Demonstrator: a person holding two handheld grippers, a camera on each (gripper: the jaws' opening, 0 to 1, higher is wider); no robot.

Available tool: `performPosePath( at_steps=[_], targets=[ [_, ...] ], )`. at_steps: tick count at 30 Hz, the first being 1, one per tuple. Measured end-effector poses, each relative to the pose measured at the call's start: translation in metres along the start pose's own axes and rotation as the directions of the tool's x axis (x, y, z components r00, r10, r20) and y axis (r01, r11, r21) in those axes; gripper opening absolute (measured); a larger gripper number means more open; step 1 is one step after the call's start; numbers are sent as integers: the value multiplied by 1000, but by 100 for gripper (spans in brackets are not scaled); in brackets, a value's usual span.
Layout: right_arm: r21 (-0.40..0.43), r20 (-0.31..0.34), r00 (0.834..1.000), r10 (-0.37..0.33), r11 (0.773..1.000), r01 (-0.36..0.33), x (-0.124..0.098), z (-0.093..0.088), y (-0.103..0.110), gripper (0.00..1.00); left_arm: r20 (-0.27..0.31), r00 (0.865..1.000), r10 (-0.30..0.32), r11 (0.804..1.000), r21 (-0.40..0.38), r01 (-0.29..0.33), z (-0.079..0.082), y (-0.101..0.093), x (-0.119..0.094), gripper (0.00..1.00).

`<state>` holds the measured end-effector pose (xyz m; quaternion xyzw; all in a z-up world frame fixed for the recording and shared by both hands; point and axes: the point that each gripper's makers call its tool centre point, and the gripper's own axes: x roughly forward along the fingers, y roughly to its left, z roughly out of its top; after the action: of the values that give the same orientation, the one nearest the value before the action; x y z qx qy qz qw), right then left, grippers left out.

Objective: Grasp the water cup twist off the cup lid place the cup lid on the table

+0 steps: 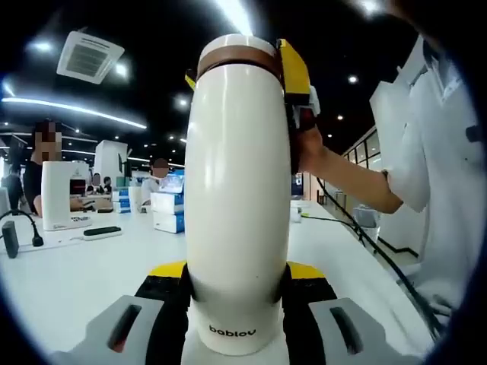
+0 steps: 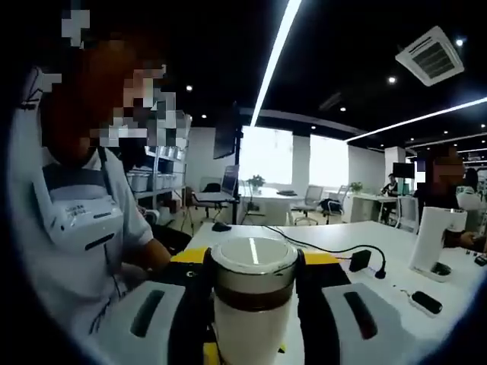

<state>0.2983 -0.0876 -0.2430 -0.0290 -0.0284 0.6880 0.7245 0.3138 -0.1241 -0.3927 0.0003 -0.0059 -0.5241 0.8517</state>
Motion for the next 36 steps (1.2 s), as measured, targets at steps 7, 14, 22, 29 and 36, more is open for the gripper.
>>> performPosePath(
  at_steps=[7,14,22,29,36],
  targets=[
    [-19,9,993,118,993,-118,-2,0,4,46,-1,1000,1,1000,8,-1,0,0,0,48],
    [-3,48,990,136,991,-136,-1,0,6,46,-1,1000,2,1000,5,-2,0,0,0,48],
    [25,-2,997,74,997,-73,-1,-8,5,50,-1,1000,2,1000,6,-2,-1,0,1,48],
    [72,-19,992,-126,989,127,-15,2,-13,64,-1,1000,2,1000,7,-2,-1,0,1,48],
    [19,30,957,-287,958,287,-30,30,-9,70,-1,1000,3,1000,7,-3,-1,0,0,48]
  ],
)
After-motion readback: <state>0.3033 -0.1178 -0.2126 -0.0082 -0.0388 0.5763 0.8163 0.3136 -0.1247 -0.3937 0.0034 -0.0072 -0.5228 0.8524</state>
